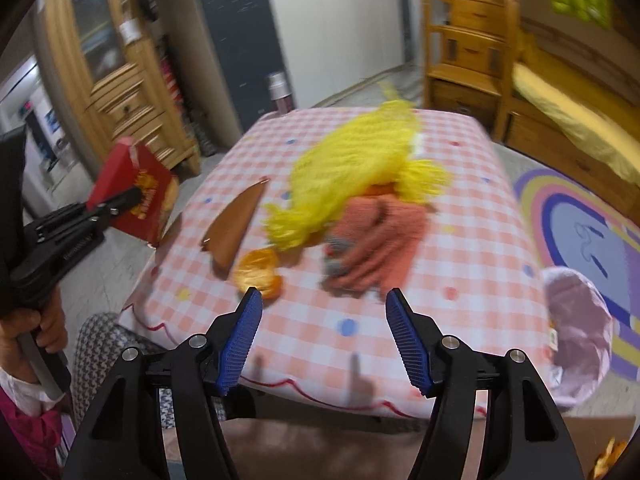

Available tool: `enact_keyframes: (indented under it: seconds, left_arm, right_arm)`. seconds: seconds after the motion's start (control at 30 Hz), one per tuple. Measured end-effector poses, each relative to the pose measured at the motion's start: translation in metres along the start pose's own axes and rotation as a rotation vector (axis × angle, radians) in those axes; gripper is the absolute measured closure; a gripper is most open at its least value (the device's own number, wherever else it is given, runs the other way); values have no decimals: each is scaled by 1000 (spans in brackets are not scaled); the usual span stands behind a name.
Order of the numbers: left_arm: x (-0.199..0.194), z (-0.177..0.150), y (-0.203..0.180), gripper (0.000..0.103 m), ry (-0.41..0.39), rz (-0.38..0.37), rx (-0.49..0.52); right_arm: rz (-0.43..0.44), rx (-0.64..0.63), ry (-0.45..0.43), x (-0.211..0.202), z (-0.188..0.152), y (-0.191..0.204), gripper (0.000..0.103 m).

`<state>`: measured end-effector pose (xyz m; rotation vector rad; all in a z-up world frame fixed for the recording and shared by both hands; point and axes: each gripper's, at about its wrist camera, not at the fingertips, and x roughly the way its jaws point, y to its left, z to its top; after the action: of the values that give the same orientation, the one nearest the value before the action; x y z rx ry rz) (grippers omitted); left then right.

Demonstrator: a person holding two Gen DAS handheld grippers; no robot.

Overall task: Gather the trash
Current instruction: 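Hold the paper card in the left gripper while the right gripper grasps the orange peel, then carry the paper card and orange peel over the wastebasket and open both grippers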

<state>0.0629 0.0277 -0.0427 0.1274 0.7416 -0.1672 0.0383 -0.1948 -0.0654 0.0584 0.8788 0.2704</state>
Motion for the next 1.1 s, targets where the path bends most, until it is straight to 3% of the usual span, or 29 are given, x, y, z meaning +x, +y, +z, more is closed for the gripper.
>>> enact_keyframes:
  seconds: [0.17,0.53,0.6,0.67,0.77,0.9,1.1]
  left_arm:
    - [8,-15,4,100,28,-28,-23]
    - [13,-16,16,99,32,-52,-53]
    - [14,-16,17,100,35,-57,-58]
    - [15,-16,16,100,38,-56,-59]
    - [14,-15,16,100,38,-53,-57]
    - [7,-11,15,99,24,-73,-53]
    - [-23,9,-4,100,-48,-203,-29]
  right_arm:
    - [42,-142,50,38,0,37,44]
    - [33,-213,126,91,10,54,48]
    - [24,-229,115,92,10,55,58]
    - [25,-236,107,91,9,55,76]
    - [39,-239,90,78,9,53,86]
    - [93,-180,33,43,13,43,86]
    - [37,-119,-74,-12,17,20,86]
